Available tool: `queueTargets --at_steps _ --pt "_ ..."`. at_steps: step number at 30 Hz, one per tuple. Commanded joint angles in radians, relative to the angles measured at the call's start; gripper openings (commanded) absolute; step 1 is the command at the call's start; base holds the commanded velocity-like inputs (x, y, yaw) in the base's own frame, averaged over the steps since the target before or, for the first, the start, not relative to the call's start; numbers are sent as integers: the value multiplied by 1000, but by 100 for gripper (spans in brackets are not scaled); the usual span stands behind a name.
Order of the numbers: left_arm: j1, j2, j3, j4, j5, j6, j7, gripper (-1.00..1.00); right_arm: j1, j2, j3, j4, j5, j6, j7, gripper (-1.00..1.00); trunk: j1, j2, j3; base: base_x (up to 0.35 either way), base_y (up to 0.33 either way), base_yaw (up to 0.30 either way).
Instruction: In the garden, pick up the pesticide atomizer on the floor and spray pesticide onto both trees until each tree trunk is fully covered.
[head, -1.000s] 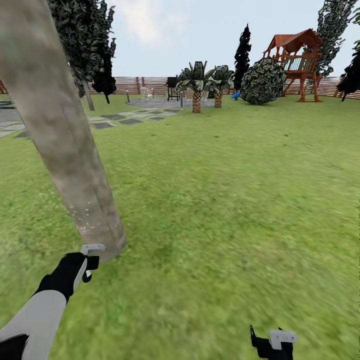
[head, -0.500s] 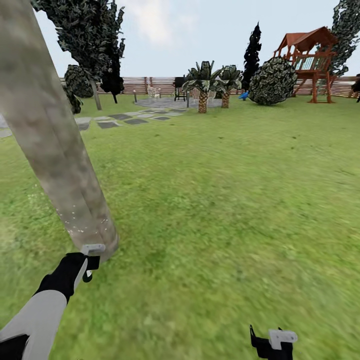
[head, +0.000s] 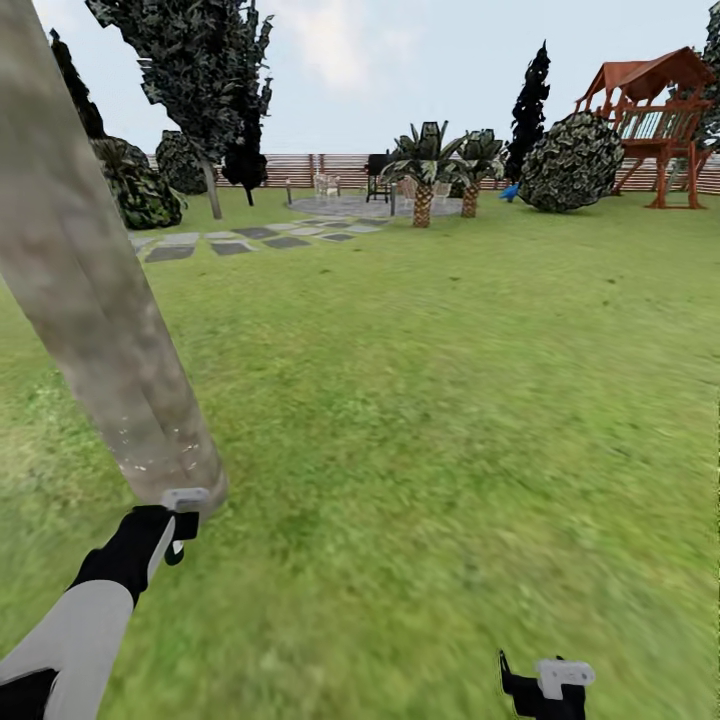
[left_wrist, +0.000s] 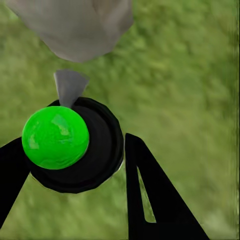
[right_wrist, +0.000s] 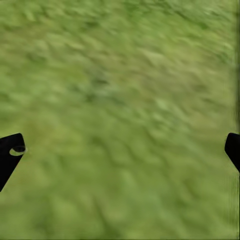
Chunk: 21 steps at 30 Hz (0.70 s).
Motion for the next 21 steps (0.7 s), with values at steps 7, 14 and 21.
queueTargets --at_steps 7,14,21 --pt "0 2 0 0 0 0 1 -100 0 0 0 0 0 0 0 100 0 0 0 117 -273 160" --pt "1 4 6 0 0 1 2 -100 0 0 0 0 0 0 0 100 0 0 0 7 -274 275" --pt "10 4 7 -2 0 1 3 -100 0 0 0 0 0 0 0 100 0 0 0 70 -274 278"
